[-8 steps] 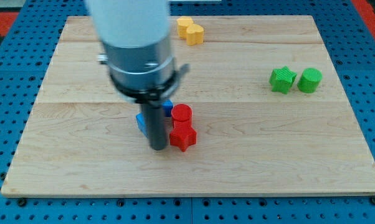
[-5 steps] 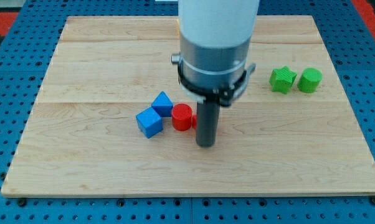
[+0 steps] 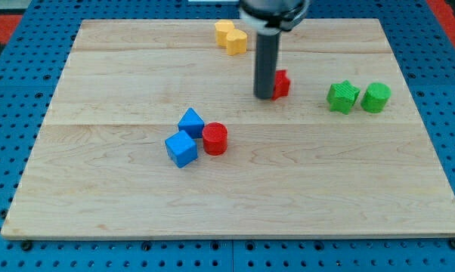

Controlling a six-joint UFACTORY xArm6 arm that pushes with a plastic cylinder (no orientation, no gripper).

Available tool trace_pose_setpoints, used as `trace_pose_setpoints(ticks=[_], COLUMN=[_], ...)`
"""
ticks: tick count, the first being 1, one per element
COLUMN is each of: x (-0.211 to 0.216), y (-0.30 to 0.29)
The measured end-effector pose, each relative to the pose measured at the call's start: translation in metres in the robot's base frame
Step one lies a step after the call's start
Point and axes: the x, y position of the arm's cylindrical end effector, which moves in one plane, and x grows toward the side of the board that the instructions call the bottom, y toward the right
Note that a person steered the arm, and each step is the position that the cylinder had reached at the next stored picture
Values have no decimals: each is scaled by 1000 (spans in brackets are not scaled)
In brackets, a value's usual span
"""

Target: Push the red star to the top right

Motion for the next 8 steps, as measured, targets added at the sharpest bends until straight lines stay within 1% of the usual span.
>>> trace_pose_setpoints(ticks=[1,2,3,4,5,6,7,8], x=[-60,-53,-16,-3,-26,-101,-112,-75], y=[35,10,-19,67,105,123,130,54])
